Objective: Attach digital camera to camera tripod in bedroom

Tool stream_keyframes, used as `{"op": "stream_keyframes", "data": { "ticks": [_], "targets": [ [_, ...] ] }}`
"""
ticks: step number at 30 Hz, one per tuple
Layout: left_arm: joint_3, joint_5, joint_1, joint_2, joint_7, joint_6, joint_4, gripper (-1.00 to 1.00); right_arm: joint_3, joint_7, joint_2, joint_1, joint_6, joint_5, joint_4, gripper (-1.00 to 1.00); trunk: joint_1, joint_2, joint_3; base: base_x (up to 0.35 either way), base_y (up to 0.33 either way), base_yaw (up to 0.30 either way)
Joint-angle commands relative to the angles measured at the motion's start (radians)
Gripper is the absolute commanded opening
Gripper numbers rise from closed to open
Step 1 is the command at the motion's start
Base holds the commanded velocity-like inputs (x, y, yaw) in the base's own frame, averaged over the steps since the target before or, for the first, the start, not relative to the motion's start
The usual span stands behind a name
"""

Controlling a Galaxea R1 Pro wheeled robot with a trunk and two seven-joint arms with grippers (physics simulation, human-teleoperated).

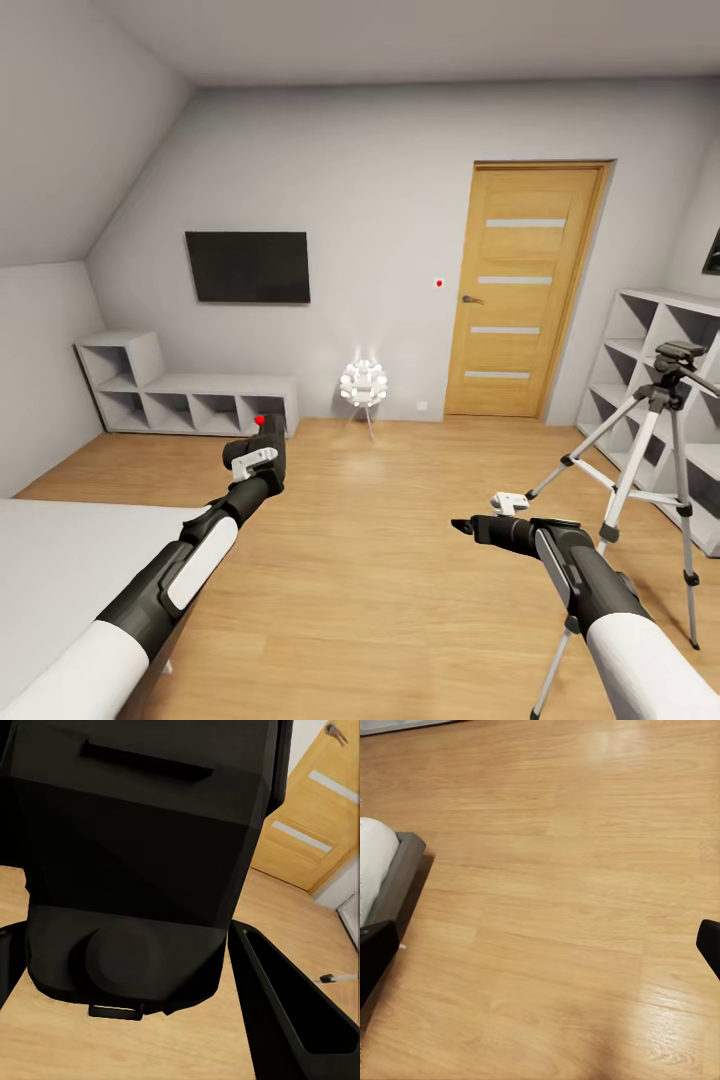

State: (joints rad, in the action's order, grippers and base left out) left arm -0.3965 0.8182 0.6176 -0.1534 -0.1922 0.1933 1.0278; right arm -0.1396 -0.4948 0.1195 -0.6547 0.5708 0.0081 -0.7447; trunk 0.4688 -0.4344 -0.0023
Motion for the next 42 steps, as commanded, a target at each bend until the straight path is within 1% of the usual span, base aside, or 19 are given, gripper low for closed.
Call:
{"op": "stream_keyframes", "data": {
  "ticks": [1,2,7,10,12,15,16,17,28,42],
  "targets": [
    [-0.004,0.007,0.001,-0.001,-0.007,0.002,0.003,-1.0,-0.003,-0.004,-0.001,0.0,0.006,0.001,-0.001,1.0,-0.004,0.006,0.003,0.0,0.0,0.0],
    [-0.004,0.008,0.001,-0.002,-0.007,0.002,0.003,-1.0,-0.003,-0.004,-0.001,0.0,0.006,0.001,-0.001,1.0,-0.007,0.013,0.006,0.0,0.0,0.0],
    [-0.004,0.008,0.001,-0.003,-0.007,0.002,0.007,-1.0,-0.003,-0.005,-0.001,0.0,0.006,0.002,-0.001,1.0,-0.007,0.013,0.006,0.0,0.0,0.0],
    [-0.006,0.016,0.001,0.006,-0.008,0.0,-0.001,-1.0,-0.004,-0.007,0.0,0.0,0.005,0.004,-0.001,1.0,-0.007,0.013,0.006,0.0,0.0,0.0],
    [-0.007,0.034,0.001,0.008,-0.009,0.0,-0.004,-1.0,-0.004,-0.007,0.0,0.0,0.005,0.005,-0.001,1.0,-0.007,0.013,0.006,0.0,0.0,0.0],
    [-0.007,0.083,0.001,0.006,-0.006,0.001,-0.007,-1.0,-0.004,-0.007,0.0,0.0,0.005,0.005,-0.001,1.0,-0.007,0.013,0.006,0.086,0.0,0.0],
    [-0.007,0.091,0.001,0.006,-0.005,0.001,-0.008,-1.0,-0.004,-0.007,0.0,0.0,0.005,0.005,-0.001,1.0,-0.007,0.013,0.006,0.186,0.0,0.0],
    [-0.009,0.113,0.001,-0.002,-0.002,0.001,-0.008,-1.0,-0.004,-0.007,0.0,0.0,0.005,0.006,-0.001,1.0,-0.007,0.013,0.006,0.282,0.0,0.0],
    [-0.016,0.105,0.001,-0.009,-0.002,0.0,-0.009,-1.0,-0.003,-0.005,-0.001,0.0,0.004,0.003,-0.001,1.0,-0.007,0.013,0.006,0.324,0.0,0.0],
    [-0.011,0.104,0.001,-0.003,-0.002,-0.004,-0.012,-1.0,-0.003,-0.005,-0.003,0.0,0.004,0.001,0.0,1.0,-0.007,0.013,0.006,0.337,0.0,0.0]
  ]
}}
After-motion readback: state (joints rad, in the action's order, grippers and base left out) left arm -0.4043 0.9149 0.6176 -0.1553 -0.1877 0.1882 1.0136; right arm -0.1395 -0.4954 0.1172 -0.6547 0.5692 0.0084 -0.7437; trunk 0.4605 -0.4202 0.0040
